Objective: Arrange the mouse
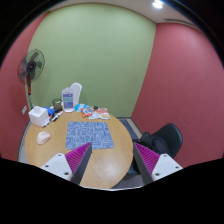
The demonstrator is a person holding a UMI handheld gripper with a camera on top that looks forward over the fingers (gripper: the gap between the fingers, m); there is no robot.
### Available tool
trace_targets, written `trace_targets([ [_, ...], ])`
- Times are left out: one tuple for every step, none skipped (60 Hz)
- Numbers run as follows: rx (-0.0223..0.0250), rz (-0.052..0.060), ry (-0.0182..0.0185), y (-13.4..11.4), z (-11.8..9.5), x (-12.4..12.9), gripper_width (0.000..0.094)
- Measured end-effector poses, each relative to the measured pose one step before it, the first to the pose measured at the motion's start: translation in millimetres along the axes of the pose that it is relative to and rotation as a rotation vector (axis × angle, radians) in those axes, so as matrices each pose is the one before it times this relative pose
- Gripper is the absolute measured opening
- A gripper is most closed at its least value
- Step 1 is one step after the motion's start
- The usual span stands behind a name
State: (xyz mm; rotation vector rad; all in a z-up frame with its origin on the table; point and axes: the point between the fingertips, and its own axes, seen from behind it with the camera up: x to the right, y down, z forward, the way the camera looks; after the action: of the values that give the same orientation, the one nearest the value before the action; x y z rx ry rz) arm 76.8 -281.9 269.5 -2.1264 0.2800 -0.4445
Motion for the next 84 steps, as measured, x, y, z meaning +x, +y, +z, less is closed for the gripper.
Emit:
trace_targets([
  [-0.00377, -0.0024, 0.00258, 1.58, -0.72, 0.31, 0.084],
  [-0.00363, -0.0025, 0.00253, 2.01, -1.08, -0.68, 0.0843],
  [-0.00282, -0.0026, 0.00297, 2.13, -1.08, -1.02, 0.0842],
  [-0.00175, -0.0021, 0.00352, 2.35, -1.48, -1.62, 0.0844],
  [-0.00064, -0.0005, 0.00365, 1.95, -1.63, -1.92, 0.0843],
  [0.00029, 0.0008, 0.00363, 2.46, -2.05, -2.5, 0.0842],
  [0.00036, 0.0023, 0.00395, 2.81, -2.53, -3.26, 0.0842],
  [-0.00058, 0.0015, 0.0043, 2.75, -2.35, -3.31, 0.0842],
  [-0.00078, -0.0006, 0.00383, 2.83, -0.77, 0.77, 0.0841],
  [0.00144, 0.0018, 0.01081, 6.96, -1.49, -13.31, 0.0839],
  [-0.00307, -0.0003, 0.0047, 3.76, -2.37, -4.41, 0.0841],
  [-0.00286, 0.0004, 0.00418, 3.95, -2.07, -4.02, 0.084],
  [-0.00313, 0.0011, 0.00353, 4.27, -2.14, -4.47, 0.0841],
  [-0.00348, 0.0016, 0.00305, 4.23, -2.32, -4.76, 0.0841],
  [-0.00507, 0.0026, 0.00223, 4.94, -2.77, -5.62, 0.0839],
  [-0.00803, 0.0024, -0.00043, 5.83, -2.31, -6.11, 0.0838],
  [-0.00977, 0.0036, -0.00231, 6.5, -2.64, -6.55, 0.084],
  [-0.02186, 0.0032, -0.01557, 1.7, -4.34, 2.04, 0.0841],
  [-0.01053, 0.0055, -0.00565, 6.52, -2.03, -8.25, 0.084],
  [-0.0039, 0.0074, -0.00247, 9.3, 0.42, -12.41, 0.084],
  [-0.01397, 0.0069, -0.01159, 4.51, -3.46, -5.73, 0.0841],
  [-0.0073, 0.0083, -0.00859, 6.91, -0.98, -9.62, 0.0839],
  [0.00161, 0.0065, -0.00388, 9.84, -0.25, -11.71, 0.084],
  [-0.00617, 0.006, -0.01042, 6.68, -0.51, -10.38, 0.0839],
  [-0.0064, 0.0038, -0.01162, 6.54, 0.25, -10.36, 0.0839],
  [-0.00571, 0.0015, -0.01117, 6.03, 0.66, -9.95, 0.0839],
  [-0.00607, -0.0013, -0.01123, 6.04, 0.87, -10.3, 0.0839],
  [-0.00623, -0.0036, -0.01106, 5.54, 1.38, -10.54, 0.084],
  [-0.00621, -0.0053, -0.01078, 5.33, 1.59, -9.79, 0.0841],
  [-0.00589, -0.0061, -0.01084, 4.76, 1.97, -9.97, 0.0839],
  [-0.0049, -0.0048, -0.01203, 3.94, 2.15, -10.27, 0.084],
  [-0.00288, -0.0035, -0.01295, 3.03, 2.33, -10.76, 0.0842],
  [-0.00691, -0.0035, -0.01758, -0.67, 4.03, -8.81, 0.084],
  [-0.00088, -0.0028, -0.01359, 2.61, 1.5, -10.13, 0.0842],
  [0.00011, -0.0026, -0.01364, 1.92, 2.34, -9.75, 0.084],
  [0.00027, -0.0012, -0.01412, 1.51, 2.87, -10.0, 0.0843],
  [0.00083, -0.0009, -0.01361, 0.72, 3.55, -9.43, 0.0841],
  [0.00192, -0.0006, -0.01342, 0.15, 4.07, -9.17, 0.0843],
  [0.00276, -0.0018, -0.01276, -0.21, 4.2, -9.0, 0.0841],
  [0.00342, -0.0025, -0.01271, -0.85, 4.71, -8.73, 0.0843],
  [-0.00163, -0.0027, -0.01663, -4.17, 4.55, -5.94, 0.0842],
  [0.00999, -0.0028, -0.00666, 1.24, 6.22, -9.85, 0.0844],
  [0.00075, -0.003, -0.01505, -5.41, 5.95, -5.49, 0.0843],
  [0.00573, -0.0039, -0.0092, -2.88, 6.41, -6.65, 0.0842],
  [0.00509, -0.0038, -0.00889, -2.8, 7.14, -6.81, 0.0842],
  [0.00389, -0.0032, -0.0094, -2.37, 8.01, -5.7, 0.0842],
  [0.00158, -0.0023, -0.00802, -2.68, 6.62, -6.89, 0.0844],
  [0.00289, -0.0015, -0.0088, -3.14, 8.24, -5.92, 0.0842],
  [0.00426, -0.0007, -0.00873, -2.99, 8.27, -5.63, 0.0842],
  [0.00502, -0.0003, -0.00758, -2.94, 8.28, -5.01, 0.0845],
  [0.00379, -0.0003, -0.00761, -2.63, 8.85, -4.64, 0.0843],
  [0.00102, 0.0002, -0.00739, -2.36, 8.73, -4.26, 0.0842],
  [-0.00041, -0.0001, -0.00709, -1.82, 9.05, -4.06, 0.0842],
  [-0.0014, -0.0003, -0.00613, -1.85, 8.81, -3.64, 0.0841],
  [-0.00117, 0.0001, -0.00549, -2.07, 9.41, -3.39, 0.084],
  [0.00002, 0.0001, -0.00431, -2.58, 9.15, -2.62, 0.0842],
  [0.00133, 0.0008, -0.00301, -2.9, 9.36, -2.26, 0.084],
  [0.00075, 0.0004, -0.00041, -2.47, 7.87, -3.08, 0.0841],
  [-0.00093, 0.0002, -0.00303, -2.3, 8.64, -1.93, 0.084],
  [-0.00343, -0.0008, -0.00323, -1.86, 8.35, -1.52, 0.0839],
  [-0.00436, -0.0008, -0.00224, -1.51, 8.34, -1.33, 0.0837],
  [-0.00525, -0.0009, -0.00178, -1.39, 7.4, -0.98, 0.0841],
  [-0.00438, -0.0003, -0.00164, -1.91, 7.62, -0.8, 0.0841],
  [-0.00421, -0.0001, -0.00186, -1.82, 6.77, -0.88, 0.0841],
  [-0.00341, -0.0001, -0.00119, -1.97, 6.77, -0.44, 0.0843],
  [-0.00001, 0.0004, -0.00202, -1.0, 7.1, -0.15, 0.0842],
  [-0.00355, 0.0018, -0.00142, -2.56, 8.18, -0.13, 0.084],
  [-0.00482, 0.0021, -0.00341, -1.4, 6.09, -0.7, 0.0842],
  [-0.00557, 0.0034, -0.00559, -1.37, 6.02, -1.26, 0.0841],
  [-0.00433, 0.0038, -0.00528, -1.8, 5.66, -1.31, 0.0839],
  [-0.00232, 0.0036, -0.00438, -2.21, 5.02, -1.0, 0.0839],
  [-0.00176, 0.0025, -0.00336, -2.25, 4.7, -0.6, 0.0839],
  [-0.00187, 0.0017, -0.00203, -2.19, 4.56, -0.09, 0.0839],
  [-0.0035, 0.0018, -0.00197, -1.5, 2.46, 0.01, 0.084],
  [-0.00317, 0.0017, 0.00034, -2.17, 4.14, 0.62, 0.084],
  [-0.00382, 0.0019, 0.00469, -1.6, 3.52, 1.74, 0.0847],
  [-0.00244, 0.0014, 0.00196, -2.03, 3.36, 0.83, 0.0846],
  [-0.00147, 0.001, -0.0019, -2.15, 3.25, -0.1, 0.0841],
  [-0.00033, 0.0008, -0.00212, -1.94, 3.18, -0.1, 0.0838],
  [-0.00093, 0.0006, -0.0034, -2.1, 2.89, -0.42, 0.0836],
  [-0.00065, 0.0005, -0.00381, -2.01, 2.8, -0.66, 0.0836],
  [-0.00214, 0.0014, -0.00365, -2.11, 2.61, -1.3, 0.0832],
  [0.00008, -0.0012, -0.00167, -1.69, 2.98, 0.06, 0.083],
  [-0.00058, -0.0013, -0.00244, -1.75, 2.51, -0.77, 0.0825],
])
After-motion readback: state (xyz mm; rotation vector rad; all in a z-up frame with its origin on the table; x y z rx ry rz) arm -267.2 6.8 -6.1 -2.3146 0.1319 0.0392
